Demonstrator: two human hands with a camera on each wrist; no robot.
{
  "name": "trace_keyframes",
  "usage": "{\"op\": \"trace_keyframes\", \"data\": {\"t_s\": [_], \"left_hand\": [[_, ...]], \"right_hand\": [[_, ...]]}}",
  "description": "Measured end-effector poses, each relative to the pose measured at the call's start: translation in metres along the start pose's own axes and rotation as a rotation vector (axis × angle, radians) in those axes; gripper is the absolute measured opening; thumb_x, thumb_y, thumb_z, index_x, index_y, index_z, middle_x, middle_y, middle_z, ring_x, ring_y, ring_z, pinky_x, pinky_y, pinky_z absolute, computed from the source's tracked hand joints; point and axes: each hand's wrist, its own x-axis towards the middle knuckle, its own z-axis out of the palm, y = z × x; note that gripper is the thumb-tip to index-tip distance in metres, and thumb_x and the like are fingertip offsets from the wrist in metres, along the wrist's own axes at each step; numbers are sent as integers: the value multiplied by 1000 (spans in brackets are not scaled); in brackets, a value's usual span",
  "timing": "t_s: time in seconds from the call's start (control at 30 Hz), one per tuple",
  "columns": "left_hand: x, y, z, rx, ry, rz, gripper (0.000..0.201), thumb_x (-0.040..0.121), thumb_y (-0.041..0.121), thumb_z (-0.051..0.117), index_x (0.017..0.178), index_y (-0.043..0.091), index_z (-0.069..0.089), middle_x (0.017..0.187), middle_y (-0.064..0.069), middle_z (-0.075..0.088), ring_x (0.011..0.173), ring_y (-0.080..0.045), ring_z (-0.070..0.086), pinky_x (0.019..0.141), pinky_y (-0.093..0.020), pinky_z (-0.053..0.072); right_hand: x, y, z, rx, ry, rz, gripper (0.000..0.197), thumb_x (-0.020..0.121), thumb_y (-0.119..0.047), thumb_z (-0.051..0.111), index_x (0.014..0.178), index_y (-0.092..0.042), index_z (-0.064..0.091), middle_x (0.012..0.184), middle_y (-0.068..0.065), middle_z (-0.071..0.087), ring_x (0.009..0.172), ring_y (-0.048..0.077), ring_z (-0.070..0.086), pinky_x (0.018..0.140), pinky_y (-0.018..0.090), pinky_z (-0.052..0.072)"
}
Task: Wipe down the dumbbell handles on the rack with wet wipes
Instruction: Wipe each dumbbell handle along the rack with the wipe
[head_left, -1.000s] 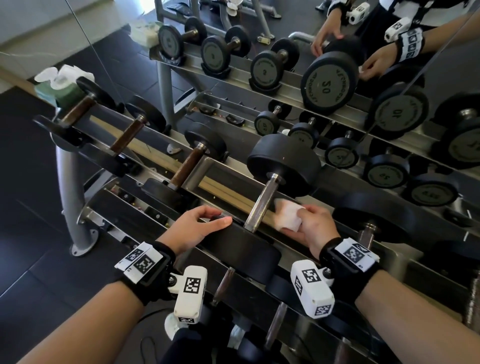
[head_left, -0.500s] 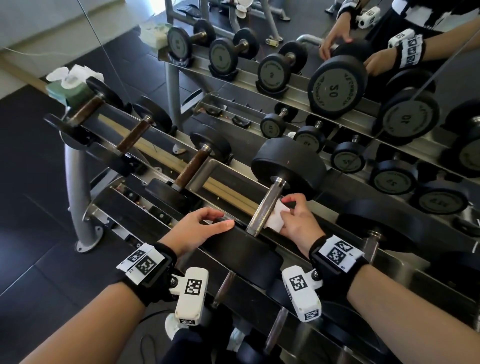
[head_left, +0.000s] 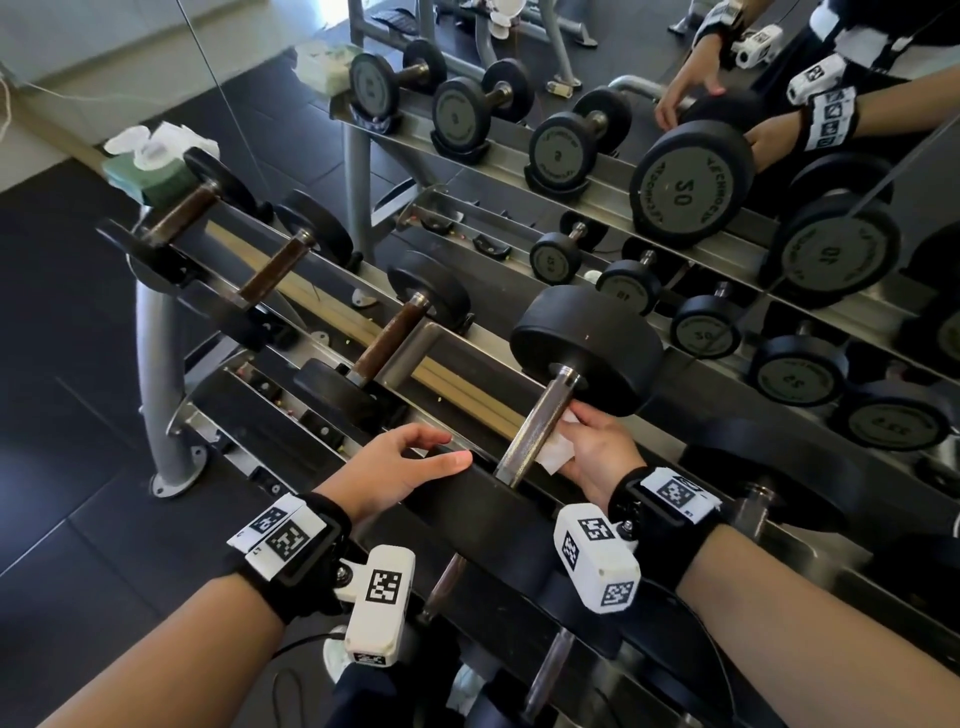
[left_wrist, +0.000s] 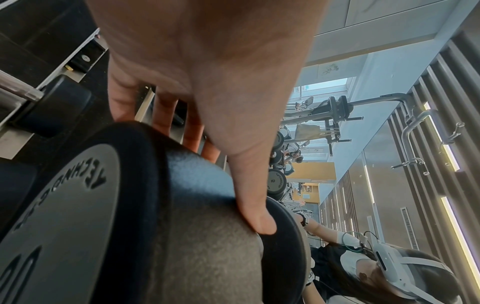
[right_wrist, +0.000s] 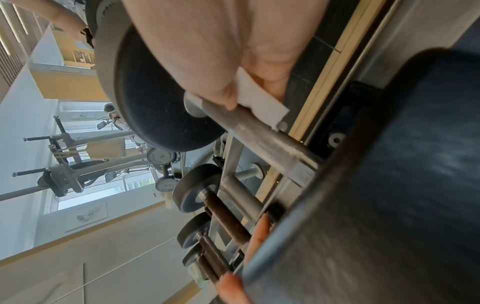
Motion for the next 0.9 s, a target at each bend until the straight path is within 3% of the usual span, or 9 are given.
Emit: {"op": "trace_keyframes", "data": {"t_s": [0.1,0.2,0.33,0.43,0.5,0.6,0.7,0.8,0.9], "left_hand": [[1,0,-1,14,-18,0,59,59,67,68,111,40,60,113,12,63,92,0,64,62,-5,45],[3,-2,-2,23,-24,-2,60,60,68,67,113,40,59,114,11,63,97,-3,63,69,-10,44],[4,-4,-3,38,-31,1,63,63,66,68,118,36,60,117,9,62,104,-8,61,78,-16,46],[4,-4,-2,34,-35,5,64,62,65,67,119,34,59,117,8,62,105,-8,61,79,-17,46],[3,-3,-1,22,-39,11,65,61,65,67,118,34,60,114,8,65,98,-5,64,72,-12,47],[2,-1,-1,-2,-34,16,67,58,66,68,116,33,62,108,8,69,89,-1,68,65,-7,47],[2,-1,-1,-8,-41,13,66,59,65,69,117,33,62,108,9,69,87,1,68,63,-5,47],[3,-3,-1,-3,-40,15,70,58,67,69,118,33,62,110,9,68,94,-3,67,70,-9,47],[5,-7,0,-18,-29,20,67,58,67,71,116,34,64,109,7,71,92,-3,69,74,-12,50]], "right_hand": [[-4,-2,0,-48,-19,-5,39,95,6,44,126,-10,61,116,12,68,109,27,65,106,47,46],[-14,7,-7,-64,-16,22,46,94,12,40,127,-10,61,123,16,65,114,29,63,105,46,46],[-15,2,-15,-4,-41,17,49,94,16,33,130,-8,56,113,13,67,96,21,67,81,32,55],[-4,-5,-9,62,-27,11,51,96,14,31,138,-8,50,124,12,63,109,24,63,97,38,50],[-5,0,-5,61,-39,28,53,95,14,33,138,-10,52,130,13,62,115,26,61,104,43,46],[-21,13,-9,10,-47,56,58,90,19,31,132,-14,55,119,12,66,104,23,66,87,35,55],[-27,15,-20,4,-75,79,58,90,19,31,130,-14,56,112,9,68,100,21,68,72,28,55],[-18,7,-13,93,-56,53,57,91,19,31,132,-13,54,116,10,67,100,21,67,79,31,55],[-11,3,2,121,-81,48,68,87,24,22,140,-11,47,135,17,57,117,27,59,105,44,45]]}}
